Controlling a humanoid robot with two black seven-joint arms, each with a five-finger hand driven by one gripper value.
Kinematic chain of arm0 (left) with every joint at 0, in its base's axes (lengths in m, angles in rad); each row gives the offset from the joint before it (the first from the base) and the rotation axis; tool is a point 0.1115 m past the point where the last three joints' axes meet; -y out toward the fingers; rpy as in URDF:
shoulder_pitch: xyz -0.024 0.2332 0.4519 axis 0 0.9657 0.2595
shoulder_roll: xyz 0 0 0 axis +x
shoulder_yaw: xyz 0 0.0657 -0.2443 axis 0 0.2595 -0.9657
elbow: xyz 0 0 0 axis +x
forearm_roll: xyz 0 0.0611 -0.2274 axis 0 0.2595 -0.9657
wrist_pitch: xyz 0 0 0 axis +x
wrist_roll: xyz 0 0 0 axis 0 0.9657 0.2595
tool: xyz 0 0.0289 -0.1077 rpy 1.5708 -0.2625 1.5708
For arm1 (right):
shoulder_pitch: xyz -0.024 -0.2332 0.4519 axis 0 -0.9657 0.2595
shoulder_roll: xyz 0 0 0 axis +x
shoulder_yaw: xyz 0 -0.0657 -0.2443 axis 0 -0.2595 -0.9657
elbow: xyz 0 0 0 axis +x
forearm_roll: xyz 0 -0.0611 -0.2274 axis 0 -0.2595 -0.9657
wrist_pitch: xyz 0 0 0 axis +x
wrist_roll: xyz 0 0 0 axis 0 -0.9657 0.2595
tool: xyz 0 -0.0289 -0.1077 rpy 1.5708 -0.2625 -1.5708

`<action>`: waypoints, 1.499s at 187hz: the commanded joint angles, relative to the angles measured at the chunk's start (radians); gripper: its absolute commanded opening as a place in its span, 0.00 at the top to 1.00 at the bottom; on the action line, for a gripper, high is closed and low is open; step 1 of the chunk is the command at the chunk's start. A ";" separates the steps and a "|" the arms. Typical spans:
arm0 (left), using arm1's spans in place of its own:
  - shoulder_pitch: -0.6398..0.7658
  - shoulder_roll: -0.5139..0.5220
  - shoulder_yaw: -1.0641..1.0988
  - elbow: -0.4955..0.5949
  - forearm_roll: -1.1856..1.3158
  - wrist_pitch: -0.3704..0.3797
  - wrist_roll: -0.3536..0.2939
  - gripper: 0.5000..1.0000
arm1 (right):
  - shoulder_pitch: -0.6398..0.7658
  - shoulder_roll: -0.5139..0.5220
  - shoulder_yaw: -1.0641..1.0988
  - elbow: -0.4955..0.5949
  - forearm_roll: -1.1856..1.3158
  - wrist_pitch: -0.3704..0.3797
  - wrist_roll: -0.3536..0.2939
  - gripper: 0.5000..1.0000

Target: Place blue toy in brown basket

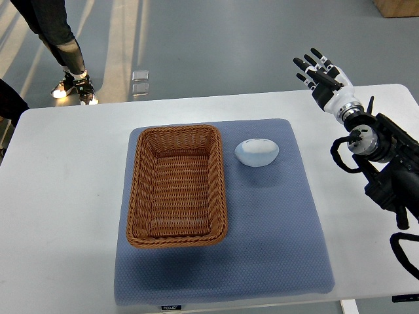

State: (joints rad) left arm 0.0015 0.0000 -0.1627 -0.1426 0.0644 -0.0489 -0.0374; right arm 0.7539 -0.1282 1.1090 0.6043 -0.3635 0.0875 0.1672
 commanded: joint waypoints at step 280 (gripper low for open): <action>0.000 0.000 0.000 -0.002 0.000 0.001 0.001 0.00 | 0.025 -0.025 0.000 -0.001 0.000 -0.037 0.000 0.18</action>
State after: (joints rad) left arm 0.0015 0.0000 -0.1624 -0.1442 0.0644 -0.0480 -0.0367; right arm 0.7804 -0.1517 1.1090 0.6028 -0.3639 0.0514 0.1672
